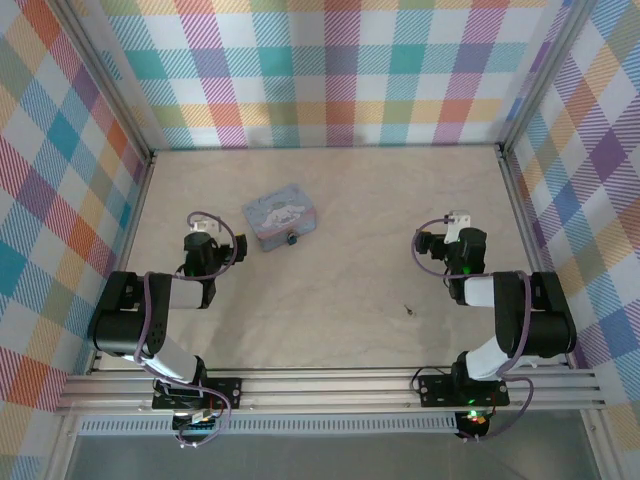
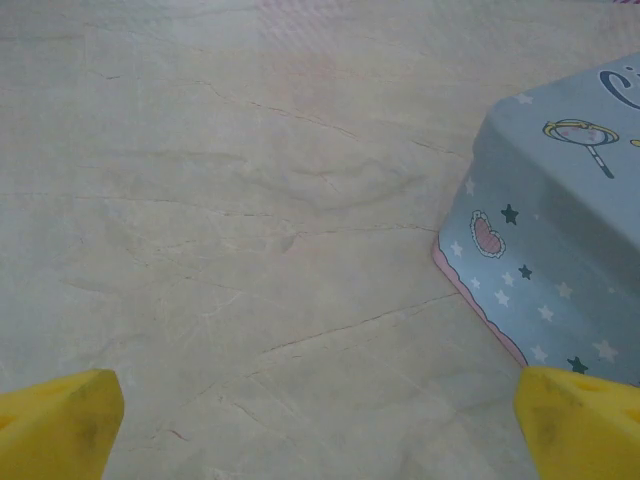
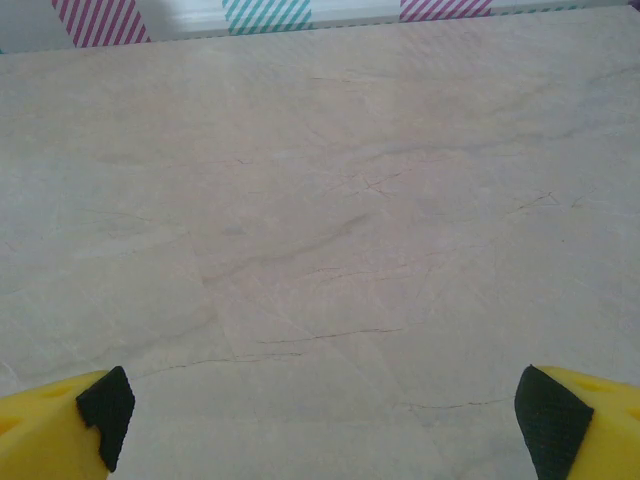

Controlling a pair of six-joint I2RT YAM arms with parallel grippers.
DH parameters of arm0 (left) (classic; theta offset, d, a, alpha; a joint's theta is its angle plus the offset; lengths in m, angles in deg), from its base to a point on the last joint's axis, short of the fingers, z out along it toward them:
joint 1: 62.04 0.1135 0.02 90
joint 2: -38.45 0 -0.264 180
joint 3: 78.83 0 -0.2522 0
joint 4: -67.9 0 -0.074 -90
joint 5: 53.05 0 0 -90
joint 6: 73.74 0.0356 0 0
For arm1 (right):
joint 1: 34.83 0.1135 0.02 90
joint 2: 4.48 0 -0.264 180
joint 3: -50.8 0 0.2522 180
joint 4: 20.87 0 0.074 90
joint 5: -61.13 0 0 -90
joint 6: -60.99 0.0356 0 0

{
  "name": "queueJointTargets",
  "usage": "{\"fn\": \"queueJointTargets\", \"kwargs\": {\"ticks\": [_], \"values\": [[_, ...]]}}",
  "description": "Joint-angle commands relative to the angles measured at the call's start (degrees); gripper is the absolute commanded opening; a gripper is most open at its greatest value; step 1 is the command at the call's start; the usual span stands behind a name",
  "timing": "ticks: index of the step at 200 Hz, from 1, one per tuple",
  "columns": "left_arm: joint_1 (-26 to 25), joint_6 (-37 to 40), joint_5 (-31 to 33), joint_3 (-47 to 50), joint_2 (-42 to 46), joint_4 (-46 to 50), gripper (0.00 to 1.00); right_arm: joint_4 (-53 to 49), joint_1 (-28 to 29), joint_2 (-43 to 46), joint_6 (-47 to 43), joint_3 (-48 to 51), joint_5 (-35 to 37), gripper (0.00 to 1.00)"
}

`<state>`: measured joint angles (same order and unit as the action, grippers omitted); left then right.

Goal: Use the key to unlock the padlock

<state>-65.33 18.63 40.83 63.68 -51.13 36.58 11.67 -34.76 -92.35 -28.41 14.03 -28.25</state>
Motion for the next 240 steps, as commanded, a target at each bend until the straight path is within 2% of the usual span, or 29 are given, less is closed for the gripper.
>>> {"fn": "queueJointTargets", "kwargs": {"ticks": [1, 180, 207, 240], "values": [[-0.1, -0.4, -0.6, -0.8, -0.2, -0.5, 1.0, 1.9, 0.3, -0.2, 0.5, -0.3, 0.2, 1.0], [-0.1, -0.5, -0.5, -0.6, 0.0, -0.7, 1.0, 2.1, 0.4, 0.0, 0.5, -0.1, -0.1, 1.0], [-0.2, -0.8, 0.4, -3.1, 3.3, 6.2, 1.0, -1.4, 0.4, 2.5, 1.4, -0.9, 2.2, 1.0], [-0.3, -2.4, 1.7, -4.2, 13.9, 15.6, 1.0, -9.6, 0.3, 10.1, 2.1, -2.0, 3.2, 1.0]]}}
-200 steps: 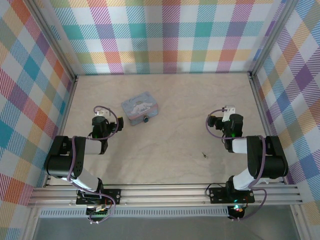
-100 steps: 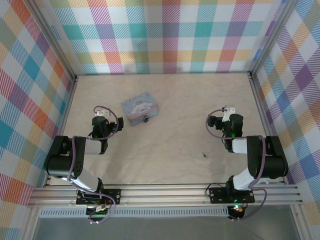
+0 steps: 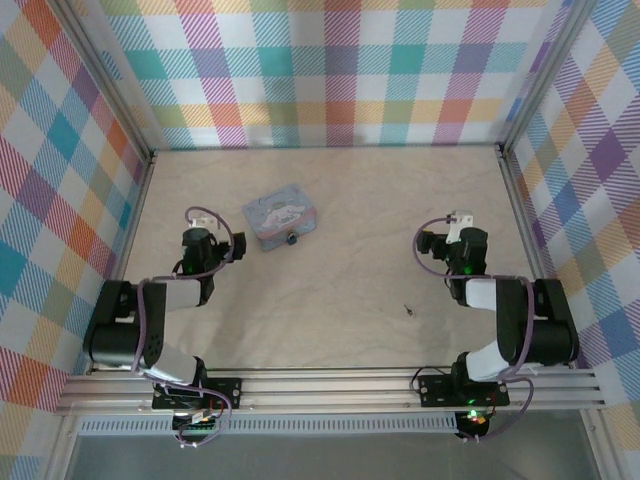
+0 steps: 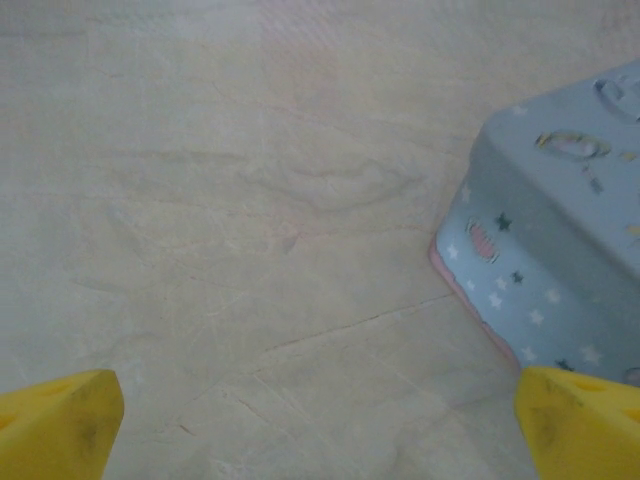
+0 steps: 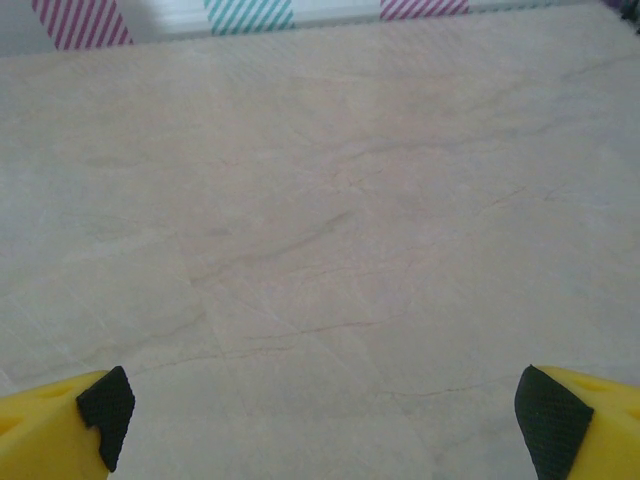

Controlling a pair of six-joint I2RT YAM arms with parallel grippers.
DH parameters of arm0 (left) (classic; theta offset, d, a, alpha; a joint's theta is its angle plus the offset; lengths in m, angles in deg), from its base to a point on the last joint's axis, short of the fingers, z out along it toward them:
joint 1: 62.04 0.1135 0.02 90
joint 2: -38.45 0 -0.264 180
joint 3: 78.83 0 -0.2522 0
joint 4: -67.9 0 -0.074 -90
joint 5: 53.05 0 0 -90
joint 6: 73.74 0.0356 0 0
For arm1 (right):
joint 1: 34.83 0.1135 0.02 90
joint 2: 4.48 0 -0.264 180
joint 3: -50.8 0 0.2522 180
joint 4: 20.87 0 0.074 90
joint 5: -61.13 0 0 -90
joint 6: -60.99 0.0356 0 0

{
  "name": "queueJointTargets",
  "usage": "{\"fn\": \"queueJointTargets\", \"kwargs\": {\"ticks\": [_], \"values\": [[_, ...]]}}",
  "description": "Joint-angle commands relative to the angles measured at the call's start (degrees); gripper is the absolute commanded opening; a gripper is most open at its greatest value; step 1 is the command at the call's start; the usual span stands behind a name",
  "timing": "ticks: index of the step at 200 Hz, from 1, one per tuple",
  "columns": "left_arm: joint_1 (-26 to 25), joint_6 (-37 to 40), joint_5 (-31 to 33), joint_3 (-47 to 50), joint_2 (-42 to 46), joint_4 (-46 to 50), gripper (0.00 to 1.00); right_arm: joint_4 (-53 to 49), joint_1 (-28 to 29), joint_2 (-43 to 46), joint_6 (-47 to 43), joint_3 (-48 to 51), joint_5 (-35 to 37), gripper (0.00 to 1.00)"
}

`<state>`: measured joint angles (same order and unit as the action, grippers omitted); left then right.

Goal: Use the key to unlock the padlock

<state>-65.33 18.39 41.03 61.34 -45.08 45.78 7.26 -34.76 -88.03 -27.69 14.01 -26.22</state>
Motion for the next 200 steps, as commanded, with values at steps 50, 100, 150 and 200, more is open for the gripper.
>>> {"fn": "queueJointTargets", "kwargs": {"ticks": [50, 100, 150, 200], "values": [[-0.3, -16.6, -4.9, -8.5, 22.3, 27.4, 1.0, -31.7, 0.4, 17.3, 9.6, -9.8, -2.1, 1.0], [-1.5, -35.9, -16.7, -9.7, 26.3, 34.2, 1.0, -61.6, 1.1, 17.4, 18.7, -21.1, -14.6, 1.0], [-11.2, -42.6, -16.6, -6.4, 28.7, 29.0, 0.98, -81.9, 6.2, 15.3, 24.9, -25.2, -16.3, 0.99], [-22.8, -43.1, -13.1, -7.8, 23.4, 22.6, 0.97, -90.5, 11.8, 12.4, 28.5, -24.2, -13.5, 0.88]]}}
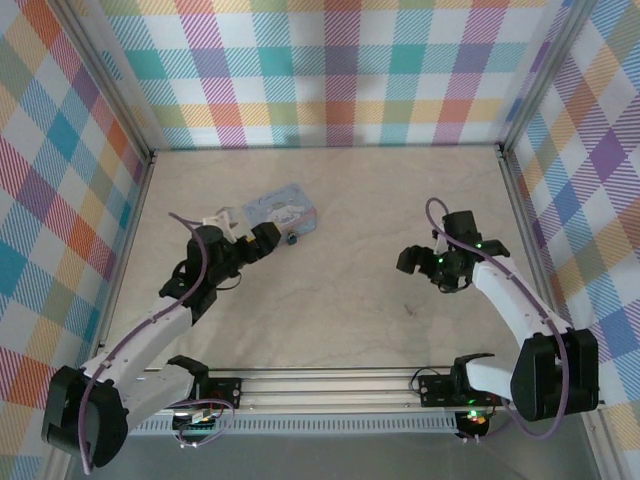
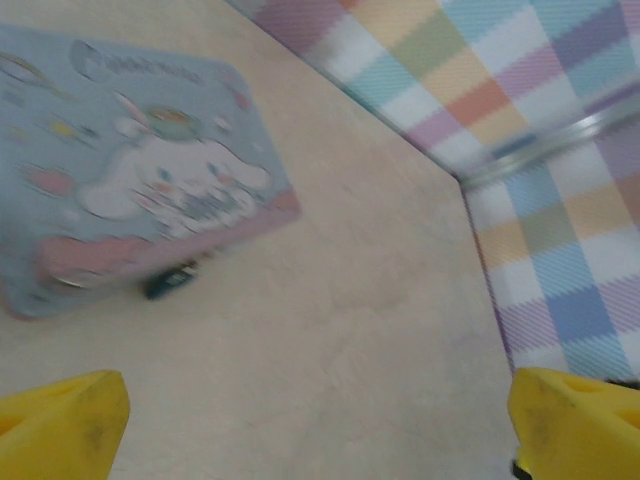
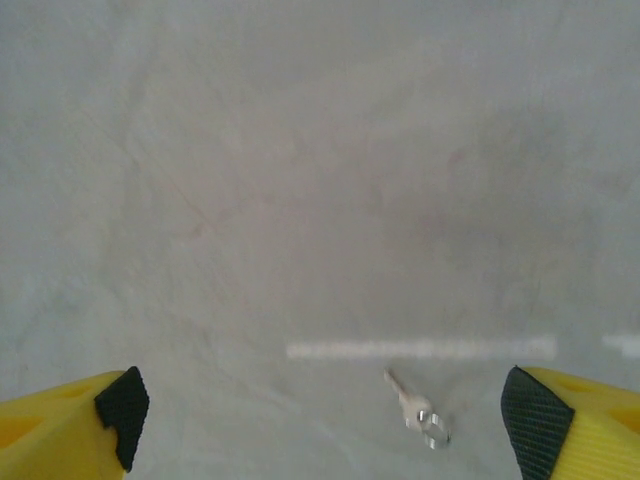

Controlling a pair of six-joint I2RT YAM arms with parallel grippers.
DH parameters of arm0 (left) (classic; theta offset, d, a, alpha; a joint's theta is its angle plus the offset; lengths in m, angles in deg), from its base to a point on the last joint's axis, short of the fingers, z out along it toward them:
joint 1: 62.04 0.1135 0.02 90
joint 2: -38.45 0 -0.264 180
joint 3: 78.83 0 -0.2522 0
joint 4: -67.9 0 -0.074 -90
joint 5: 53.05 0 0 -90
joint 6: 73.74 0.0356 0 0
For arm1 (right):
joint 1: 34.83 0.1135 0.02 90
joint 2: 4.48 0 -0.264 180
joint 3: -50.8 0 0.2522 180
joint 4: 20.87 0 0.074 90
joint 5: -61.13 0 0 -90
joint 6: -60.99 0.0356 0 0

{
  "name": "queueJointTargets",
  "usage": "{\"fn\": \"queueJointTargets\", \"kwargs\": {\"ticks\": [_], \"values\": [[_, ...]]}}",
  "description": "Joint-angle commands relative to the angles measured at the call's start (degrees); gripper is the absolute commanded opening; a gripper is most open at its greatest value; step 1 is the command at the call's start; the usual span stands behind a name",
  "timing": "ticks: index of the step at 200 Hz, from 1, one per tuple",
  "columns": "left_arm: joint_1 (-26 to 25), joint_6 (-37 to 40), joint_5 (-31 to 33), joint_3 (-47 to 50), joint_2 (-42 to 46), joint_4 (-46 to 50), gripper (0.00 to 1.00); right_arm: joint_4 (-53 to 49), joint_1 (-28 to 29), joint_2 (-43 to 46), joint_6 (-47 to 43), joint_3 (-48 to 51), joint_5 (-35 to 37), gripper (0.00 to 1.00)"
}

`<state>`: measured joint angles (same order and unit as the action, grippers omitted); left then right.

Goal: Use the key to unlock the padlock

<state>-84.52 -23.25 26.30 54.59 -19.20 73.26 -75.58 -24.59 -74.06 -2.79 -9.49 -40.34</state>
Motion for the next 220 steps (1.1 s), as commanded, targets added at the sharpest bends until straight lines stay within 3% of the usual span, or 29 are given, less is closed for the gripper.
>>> {"fn": "queueJointTargets", "kwargs": {"ticks": [1, 36, 117, 220], "values": [[-3.8, -1.4, 1.7, -1.1, -2.6, -5.0, 0.97, -7.7, 1.7, -1.7, 3.7, -0.6, 0.6, 0.88], [-6.5, -0.2, 3.0, -3.3, -5.7, -5.4, 0.95, -5.8, 2.9, -3.3, 6.8, 4.1, 1.4, 0.75], [-6.9, 0.5, 3.9, -4.8, -6.8, -4.4, 0.96, -3.0, 3.4, -4.5, 9.1, 9.2, 2.7, 0.45], [-7.1, 0.9, 4.2, -5.9, -7.7, -3.1, 0.96, 1.8, 4.5, -7.1, 10.2, 10.5, 1.1, 0.35]]}}
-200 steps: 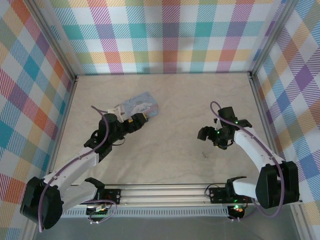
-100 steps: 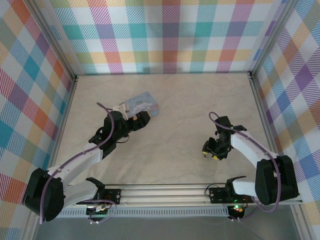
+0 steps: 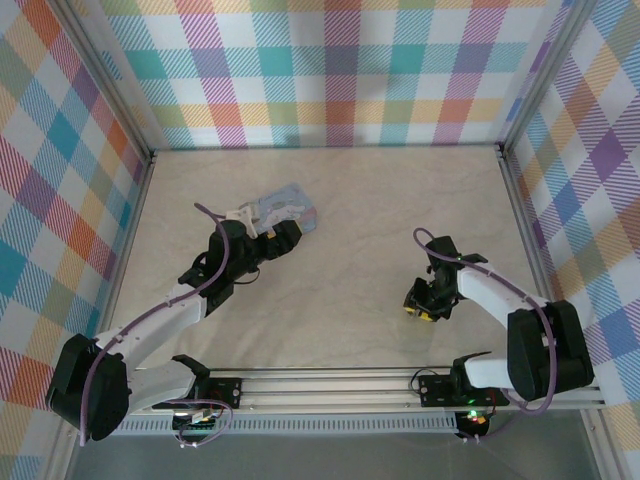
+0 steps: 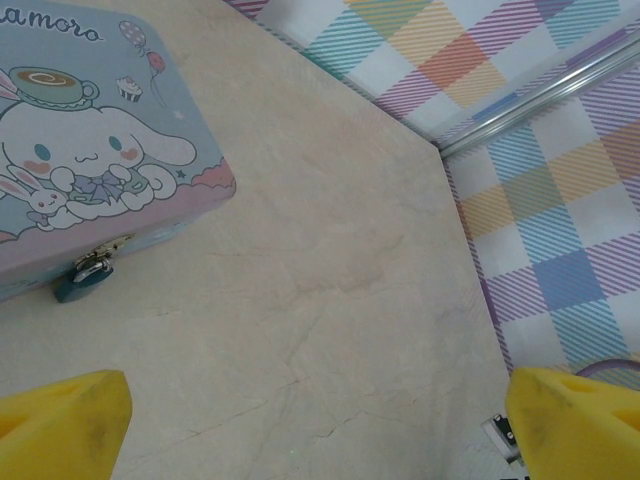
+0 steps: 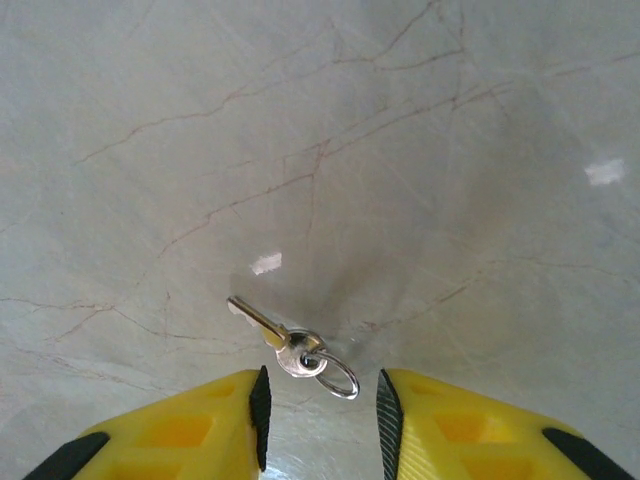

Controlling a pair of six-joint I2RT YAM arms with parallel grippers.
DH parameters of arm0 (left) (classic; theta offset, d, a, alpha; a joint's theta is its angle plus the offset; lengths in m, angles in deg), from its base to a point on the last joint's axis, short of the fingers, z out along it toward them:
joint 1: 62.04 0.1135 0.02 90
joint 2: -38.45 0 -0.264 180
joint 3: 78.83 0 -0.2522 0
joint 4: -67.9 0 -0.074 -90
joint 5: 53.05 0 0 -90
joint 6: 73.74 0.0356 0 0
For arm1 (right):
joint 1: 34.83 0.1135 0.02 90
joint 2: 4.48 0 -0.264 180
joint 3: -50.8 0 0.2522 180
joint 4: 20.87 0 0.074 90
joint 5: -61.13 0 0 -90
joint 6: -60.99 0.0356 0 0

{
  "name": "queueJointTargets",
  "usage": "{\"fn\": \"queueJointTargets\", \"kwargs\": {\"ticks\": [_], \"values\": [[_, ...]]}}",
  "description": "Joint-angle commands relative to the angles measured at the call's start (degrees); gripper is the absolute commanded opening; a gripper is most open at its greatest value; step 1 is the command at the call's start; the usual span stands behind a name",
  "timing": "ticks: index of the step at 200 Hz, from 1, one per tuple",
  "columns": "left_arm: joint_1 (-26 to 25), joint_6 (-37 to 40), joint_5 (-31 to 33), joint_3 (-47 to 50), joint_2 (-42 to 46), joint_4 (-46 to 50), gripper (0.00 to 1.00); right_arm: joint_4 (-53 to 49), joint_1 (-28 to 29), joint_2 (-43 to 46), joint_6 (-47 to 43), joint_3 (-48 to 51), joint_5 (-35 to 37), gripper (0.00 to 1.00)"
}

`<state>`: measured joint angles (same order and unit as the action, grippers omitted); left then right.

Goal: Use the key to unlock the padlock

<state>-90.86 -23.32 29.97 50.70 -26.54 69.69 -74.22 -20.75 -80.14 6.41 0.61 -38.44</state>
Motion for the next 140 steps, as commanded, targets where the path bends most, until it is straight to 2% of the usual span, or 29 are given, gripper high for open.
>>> {"fn": "queueJointTargets", "kwargs": {"ticks": [1, 140], "values": [[-0.8, 1.0, 0.5, -2.0, -0.3, 0.5, 0.96, 0.5, 0.7, -1.1, 0.9, 0.3, -0.9, 0.34], [-0.8, 2.2, 0.2, -3.5, -1.2, 1.6, 0.97, 3.0, 2.1, -4.9, 1.9, 0.4, -1.0, 0.17]]}}
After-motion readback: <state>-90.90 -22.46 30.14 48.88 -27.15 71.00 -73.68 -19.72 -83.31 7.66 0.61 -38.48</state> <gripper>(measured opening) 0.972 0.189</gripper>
